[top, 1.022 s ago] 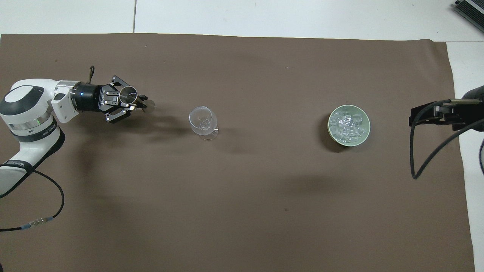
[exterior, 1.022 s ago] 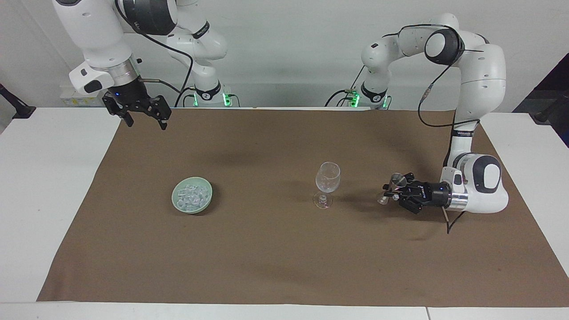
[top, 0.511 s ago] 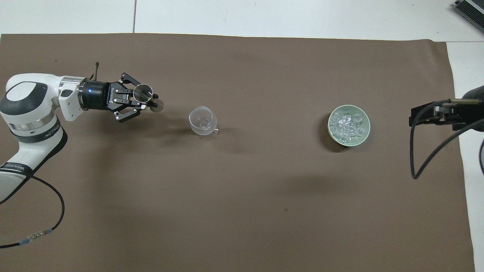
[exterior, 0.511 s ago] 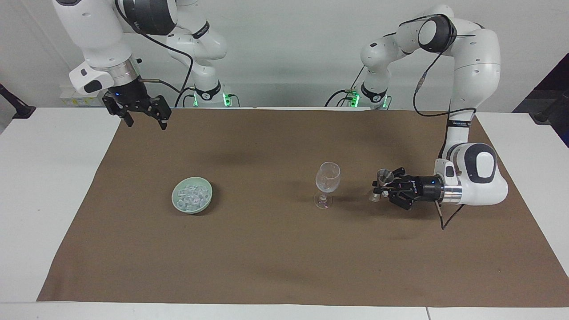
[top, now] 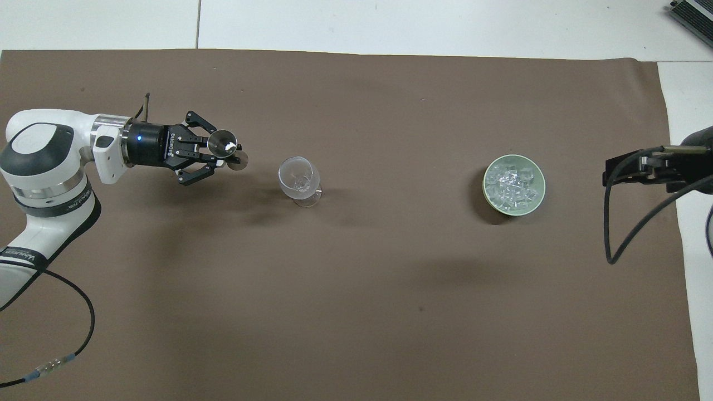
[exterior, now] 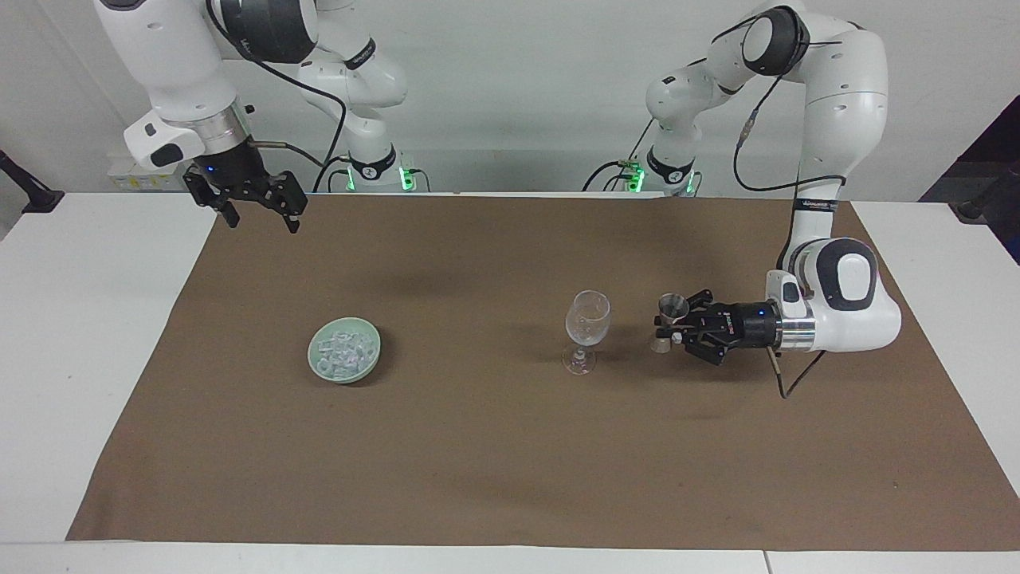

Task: Pour wine and add ice with both arms
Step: 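Lift the silver cup with the left gripper toward the clear glass, then position the silver cup just above the clear glass with the left gripper, then tilt the silver cup over the clear glass with the left gripper to pour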

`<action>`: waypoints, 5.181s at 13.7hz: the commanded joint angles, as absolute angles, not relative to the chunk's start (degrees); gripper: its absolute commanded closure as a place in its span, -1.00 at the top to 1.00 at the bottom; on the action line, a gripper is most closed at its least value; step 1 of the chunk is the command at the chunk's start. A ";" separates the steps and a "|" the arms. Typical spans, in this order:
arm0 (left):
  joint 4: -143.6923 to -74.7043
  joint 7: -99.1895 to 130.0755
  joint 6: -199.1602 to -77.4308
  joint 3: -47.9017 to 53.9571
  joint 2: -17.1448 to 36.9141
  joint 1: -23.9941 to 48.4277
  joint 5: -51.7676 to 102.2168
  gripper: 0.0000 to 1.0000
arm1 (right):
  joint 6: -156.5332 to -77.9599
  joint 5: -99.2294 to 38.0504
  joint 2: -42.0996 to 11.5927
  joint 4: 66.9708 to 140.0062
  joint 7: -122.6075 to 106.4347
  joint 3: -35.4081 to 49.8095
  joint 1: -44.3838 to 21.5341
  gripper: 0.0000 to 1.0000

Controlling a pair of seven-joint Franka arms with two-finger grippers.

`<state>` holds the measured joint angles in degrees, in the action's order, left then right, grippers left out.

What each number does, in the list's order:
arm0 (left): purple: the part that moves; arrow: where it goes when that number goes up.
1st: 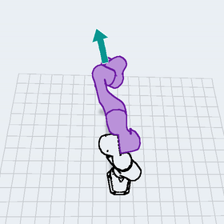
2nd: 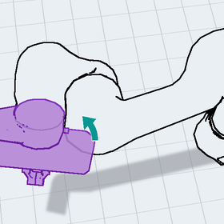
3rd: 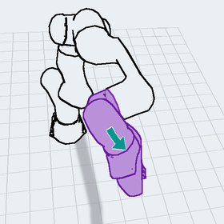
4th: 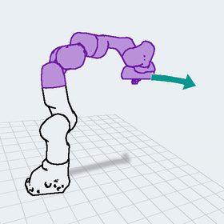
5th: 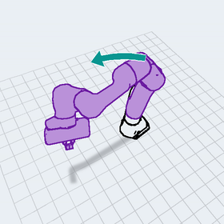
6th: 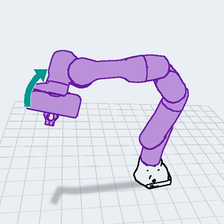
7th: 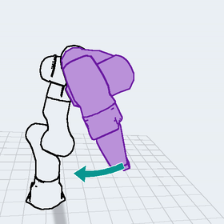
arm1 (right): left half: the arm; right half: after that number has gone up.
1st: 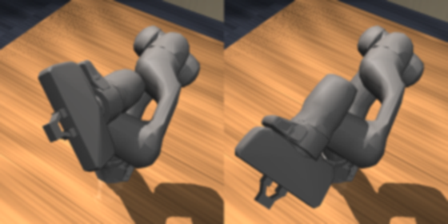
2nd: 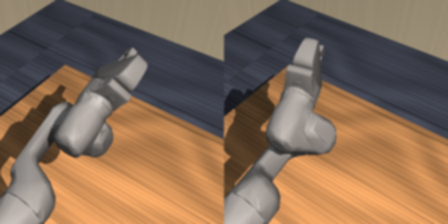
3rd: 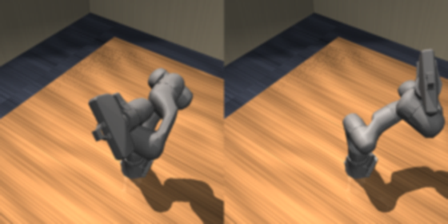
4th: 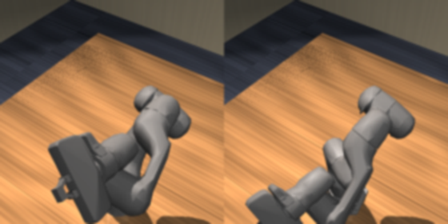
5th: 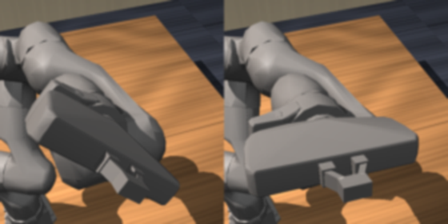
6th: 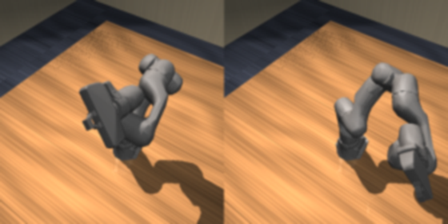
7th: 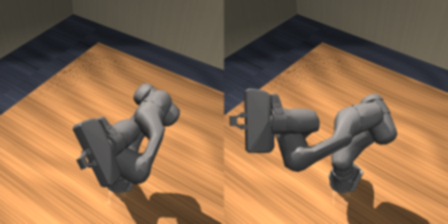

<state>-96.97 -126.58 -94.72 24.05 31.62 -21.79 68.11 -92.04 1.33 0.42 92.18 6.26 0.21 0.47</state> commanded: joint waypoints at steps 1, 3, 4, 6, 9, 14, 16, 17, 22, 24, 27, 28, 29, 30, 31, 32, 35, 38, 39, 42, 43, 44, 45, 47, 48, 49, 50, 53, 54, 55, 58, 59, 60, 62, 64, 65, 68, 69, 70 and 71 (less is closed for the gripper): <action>-98.96 -125.16 -95.98 23.12 29.18 -20.04 69.35 -1.00 | -92.20 1.05 0.18 91.76 5.45 0.88 1.58 1.00; -100.10 -123.68 -96.76 22.94 25.94 -19.86 69.35 -1.00 | -92.20 1.05 0.18 91.76 5.45 0.88 1.58 1.00; -100.89 -122.44 -96.77 22.94 24.10 -19.86 69.26 -1.00 | -92.20 1.05 0.18 91.76 5.45 0.88 1.58 1.00; -102.39 -121.29 -97.73 22.85 22.07 -19.86 69.17 -1.00 | -92.20 1.05 0.18 91.76 5.45 0.88 1.58 1.00; -102.83 -119.97 -100.36 22.76 21.45 -17.94 69.00 -1.00 | -92.20 1.05 0.18 91.76 5.45 0.88 1.58 1.00; -103.71 -119.97 -101.69 22.85 21.35 -16.26 68.99 -1.00 | -92.20 1.05 0.18 91.76 5.45 0.88 1.58 1.00; -103.80 -120.06 -101.51 22.85 21.71 -16.52 68.99 -1.00 | -92.20 1.05 0.18 91.76 5.45 0.88 1.58 1.00; -103.89 -120.06 -101.77 22.68 21.45 -16.44 68.99 -1.00 | -92.20 1.05 0.18 91.76 5.45 0.88 1.58 1.00; -104.32 -117.78 -103.80 22.59 20.05 -16.08 68.29 -1.00 | -92.20 1.05 0.18 91.76 5.45 0.88 1.58 1.00; -104.85 -117.60 -105.03 22.59 19.69 -15.91 68.20 -1.00 | -92.20 1.05 0.18 91.76 5.45 0.88 1.58 1.00; -106.87 -117.60 -106.87 22.59 18.11 -15.56 68.12 -1.00 | -92.20 1.05 0.18 91.76 5.45 0.88 1.58 1.00; -106.87 -117.60 -107.22 22.41 17.84 -15.38 67.85 -1.00 | -92.20 1.05 0.18 91.76 5.45 0.88 1.58 1.00; -106.88 -117.51 -107.49 22.41 17.58 -15.21 67.59 -1.00 | -92.20 1.05 0.18 91.76 5.45 0.88 1.58 1.00; -107.14 -116.81 -107.75 22.41 16.97 -15.21 66.98 -1.00 | -92.20 1.05 0.18 91.76 5.45 0.88 1.58 1.00; -107.40 -115.41 -107.67 22.33 16.27 -15.21 66.54 -1.00 | -92.20 1.05 0.18 91.76 5.45 0.88 1.58 1.00; -107.49 -114.44 -107.75 22.32 15.91 -15.21 65.58 -1.00 | -92.20 1.05 0.18 91.76 5.45 0.88 1.58 1.00; -107.49 -113.91 -108.81 22.32 15.03 -15.21 63.12 -1.00 | -92.11 1.05 0.18 91.76 5.45 0.88 1.58 1.00; -107.05 -112.24 -108.63 22.41 14.85 -15.29 61.08 -1.00 | -92.11 1.05 0.26 91.76 5.45 0.88 1.58 1.00; -106.96 -112.24 -108.63 22.41 15.11 -15.29 61.08 -1.00 | -92.20 1.05 0.18 91.76 5.45 0.88 1.58 1.00; -107.14 -111.97 -108.89 22.33 15.29 -15.21 61.08 -1.00 | -92.20 1.05 0.26 91.76 5.45 0.88 1.58 1.00; -107.23 -111.97 -109.77 22.41 15.29 -15.21 61.08 -1.00 | -92.20 1.05 0.18 91.76 5.45 0.88 1.58 1.00; -107.23 -111.89 -110.82 22.41 15.12 -14.77 61.00 -1.00 | -92.20 1.05 0.18 91.76 5.45 0.88 1.58 1.00; -107.23 -111.19 -111.00 22.33 15.03 -14.16 61.00 -1.00 | -92.20 1.05 0.18 91.76 5.45 0.88 1.58 1.00; -107.31 -110.39 -111.79 22.32 14.77 -13.45 60.82 -1.00 | -92.11 1.05 0.44 91.93 5.45 0.88 1.41 1.00; -107.31 -110.30 -112.49 22.32 14.68 -12.84 60.82 -1.00 | -92.20 1.05 0.53 92.19 5.45 0.97 1.49 1.00; -107.40 -110.04 -113.02 22.24 14.16 -12.75 60.12 -1.00 | -92.28 1.05 0.53 92.28 5.36 0.97 1.49 1.00; -107.32 -109.08 -113.64 22.24 13.80 -12.74 58.55 -1.00 | -92.37 1.05 0.61 92.37 5.45 0.97 1.49 1.00; -107.31 -104.51 -113.73 22.24 11.87 -12.74 54.77 -1.00 | -93.42 1.05 1.14 93.78 5.62 0.97 1.23 1.00; -107.31 -104.07 -113.73 22.32 11.78 -12.66 54.32 -1.00 | -93.69 1.05 1.14 93.87 5.62 0.97 1.06 1.00; -107.31 -103.54 -113.73 22.24 11.60 -11.79 53.88 -1.00 | -93.78 1.05 1.14 93.87 5.62 0.97 1.05 1.00; -107.31 -102.31 -114.08 22.24 11.60 -10.73 52.21 -1.00 | -94.22 1.05 1.41 94.31 5.45 0.97 1.05 1.00; -107.05 -102.22 -113.91 22.32 11.78 -10.72 51.86 -1.00 | -94.22 1.05 1.41 94.31 5.36 0.97 1.05 1.00; -106.96 -102.04 -113.91 22.24 11.95 -10.72 51.68 -1.00 | -94.22 1.05 1.41 94.31 5.36 0.97 1.05 1.00; -106.96 -101.87 -114.78 22.32 12.30 -10.64 50.72 -1.00 | -94.22 1.05 1.49 94.39 5.45 0.97 0.97 1.00; -106.96 -101.87 -115.14 22.24 12.04 -10.63 49.23 -1.00 | -94.22 1.05 1.67 94.83 5.10 0.97 0.97 1.00; -106.96 -101.78 -115.14 22.24 11.87 -10.63 48.44 -1.00 | -94.22 1.05 1.67 94.92 5.10 0.97 0.88 1.00; -106.96 -101.17 -115.14 22.24 11.87 -10.20 48.17 -1.00 | -94.57 1.05 1.67 94.92 5.01 1.05 0.79 1.00; -106.96 -100.90 -115.40 22.15 11.87 -9.85 47.73 -1.00 | -94.57 1.05 1.67 94.92 5.01 1.05 0.79 1.00; -106.88 -100.72 -115.92 22.15 11.78 -9.84 47.20 -1.00 | -94.66 1.05 1.76 95.01 5.01 1.05 0.79 1.00; -107.05 -99.94 -116.01 22.24 11.52 -9.84 47.02 -1.00 | -94.66 1.05 1.76 95.01 5.01 1.14 0.79 1.00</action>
